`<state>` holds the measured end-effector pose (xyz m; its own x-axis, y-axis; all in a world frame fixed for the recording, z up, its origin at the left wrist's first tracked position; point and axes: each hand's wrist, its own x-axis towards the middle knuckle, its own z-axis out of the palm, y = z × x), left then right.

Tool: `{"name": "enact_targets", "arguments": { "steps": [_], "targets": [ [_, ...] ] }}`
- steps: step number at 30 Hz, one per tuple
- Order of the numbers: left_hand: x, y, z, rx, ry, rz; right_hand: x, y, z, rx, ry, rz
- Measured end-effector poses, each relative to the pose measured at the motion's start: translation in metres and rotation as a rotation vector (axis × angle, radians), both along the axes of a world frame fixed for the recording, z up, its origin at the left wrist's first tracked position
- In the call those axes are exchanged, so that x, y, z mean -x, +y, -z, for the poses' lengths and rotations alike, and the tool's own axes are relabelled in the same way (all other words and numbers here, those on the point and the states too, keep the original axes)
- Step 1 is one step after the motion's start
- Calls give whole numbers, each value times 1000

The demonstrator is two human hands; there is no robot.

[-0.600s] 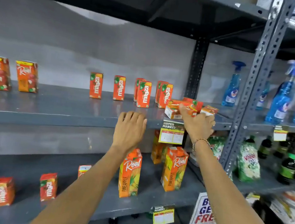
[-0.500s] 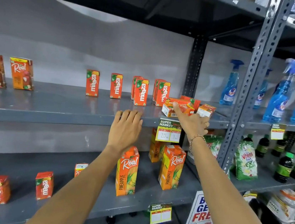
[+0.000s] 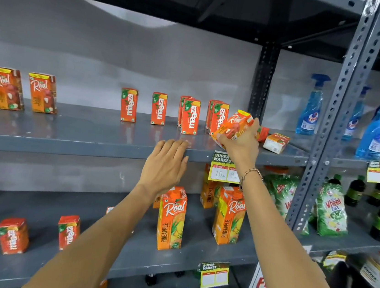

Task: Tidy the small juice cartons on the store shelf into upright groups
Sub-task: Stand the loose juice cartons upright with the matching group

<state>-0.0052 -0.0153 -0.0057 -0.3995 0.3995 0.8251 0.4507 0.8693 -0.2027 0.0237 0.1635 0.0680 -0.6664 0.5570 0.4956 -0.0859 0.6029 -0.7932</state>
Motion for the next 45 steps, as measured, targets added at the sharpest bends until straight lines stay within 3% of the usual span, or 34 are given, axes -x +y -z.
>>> {"name": "enact_targets", "arguments": {
  "steps": [9,18,23,26,32,41,45],
  "targets": [
    [-6,-144,-2,3,-60,-181,10,-93,-10,14,55,-329],
    [-24,-368,-8,-66,-64,-460,51,-296,-12,94,3,-687],
    [-29,-461,-15,-162,-111,-532,77,-409,-20,86,-57,-771],
    [-22,-486,-15,-188,-158,-479,94,-458,-24,58,-81,-760],
    [-10,-497,-9,-177,-68,-382,120,-506,-28,-62,-152,-723],
    [-8,-499,-8,-173,-65,-360,120,-504,-23,-134,-248,-776],
    [-15,-483,-9,-251,-56,-348,103,-471,-20,-90,-125,-779]
  ]
}}
